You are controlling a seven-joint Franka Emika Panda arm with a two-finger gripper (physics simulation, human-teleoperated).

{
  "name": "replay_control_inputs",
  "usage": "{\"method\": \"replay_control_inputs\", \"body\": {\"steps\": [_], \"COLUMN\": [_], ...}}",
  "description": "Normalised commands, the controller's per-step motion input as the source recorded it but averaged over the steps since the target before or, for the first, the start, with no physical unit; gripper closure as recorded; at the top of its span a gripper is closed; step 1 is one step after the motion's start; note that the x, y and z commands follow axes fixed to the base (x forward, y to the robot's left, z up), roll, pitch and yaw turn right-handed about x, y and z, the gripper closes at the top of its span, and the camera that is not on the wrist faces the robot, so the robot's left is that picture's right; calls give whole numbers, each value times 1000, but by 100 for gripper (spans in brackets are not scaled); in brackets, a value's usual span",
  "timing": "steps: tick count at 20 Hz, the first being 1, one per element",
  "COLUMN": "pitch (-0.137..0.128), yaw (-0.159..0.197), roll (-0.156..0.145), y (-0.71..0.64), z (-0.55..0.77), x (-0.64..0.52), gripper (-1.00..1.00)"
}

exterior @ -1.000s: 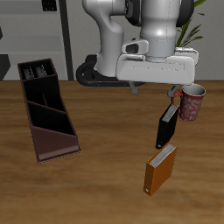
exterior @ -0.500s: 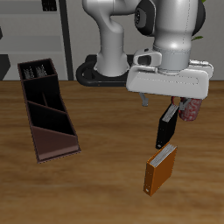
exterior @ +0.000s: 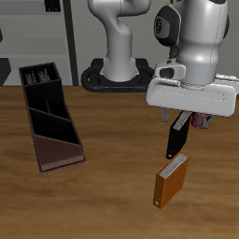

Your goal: Place the left striped book into the right desk caddy's right compartment and place the right striped book into the right desk caddy's right compartment and place the orange book into the right desk caddy's left compartment

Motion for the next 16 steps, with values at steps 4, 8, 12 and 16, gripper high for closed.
{"method": "replay_control_inputs", "body": {"steps": [4, 8, 12, 16], "pitch": [-17, 35, 63, 43], "yaw": [-42, -56, -81, -8], "roll": [-25, -10, 20, -13], "y": [-55, -168, -199, -115], "z": [-132, -275, -184, -235], "x": [20, 143, 209, 127], "gripper": [-100, -100, -100, -100]}}
